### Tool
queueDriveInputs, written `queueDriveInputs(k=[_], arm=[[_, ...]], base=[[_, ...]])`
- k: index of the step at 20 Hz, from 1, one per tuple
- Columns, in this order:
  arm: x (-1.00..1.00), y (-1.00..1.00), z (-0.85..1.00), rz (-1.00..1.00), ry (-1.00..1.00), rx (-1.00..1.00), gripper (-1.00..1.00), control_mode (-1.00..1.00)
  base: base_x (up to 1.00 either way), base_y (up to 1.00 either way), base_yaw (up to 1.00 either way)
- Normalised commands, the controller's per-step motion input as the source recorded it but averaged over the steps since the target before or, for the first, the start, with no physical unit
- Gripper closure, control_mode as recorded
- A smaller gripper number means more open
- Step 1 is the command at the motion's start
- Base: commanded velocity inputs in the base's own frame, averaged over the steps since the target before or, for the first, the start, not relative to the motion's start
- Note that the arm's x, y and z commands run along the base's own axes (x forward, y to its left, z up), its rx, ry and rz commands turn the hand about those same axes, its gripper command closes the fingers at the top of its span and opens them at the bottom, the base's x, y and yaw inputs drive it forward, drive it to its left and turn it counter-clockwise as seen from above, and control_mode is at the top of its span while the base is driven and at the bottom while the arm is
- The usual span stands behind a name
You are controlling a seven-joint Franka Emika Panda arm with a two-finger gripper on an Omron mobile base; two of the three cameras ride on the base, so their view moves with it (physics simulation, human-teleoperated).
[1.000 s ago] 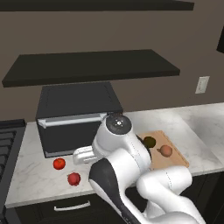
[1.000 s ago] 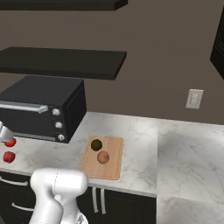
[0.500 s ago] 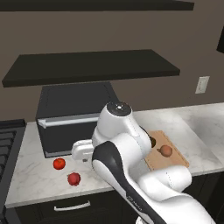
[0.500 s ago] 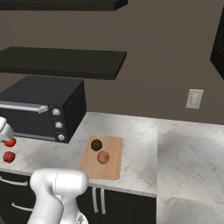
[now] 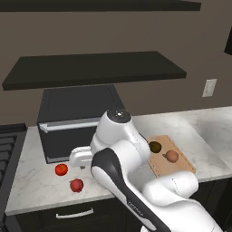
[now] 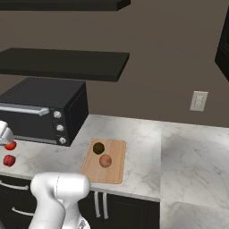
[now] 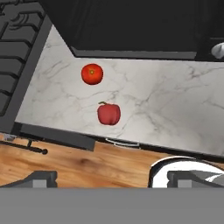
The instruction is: Place the avocado, onion, tomato, and bell pepper on the cutting board.
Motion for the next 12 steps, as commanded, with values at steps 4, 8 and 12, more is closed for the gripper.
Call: queueDriveInputs(k=[4,8,12], arm=[[0.2,0.14,-0.11,0.05,0.0,0.04,-1.0,-1.0],[0.1,0.09,-0.29,0.01,0.0,0.0,-1.0,-1.0],[0.08,0.09,-0.27,0.0,0.0,0.0,-1.0,-1.0]], base=[[0.0,0.0,0.0],[0.0,0.0,0.0],[0.0,0.0,0.0]])
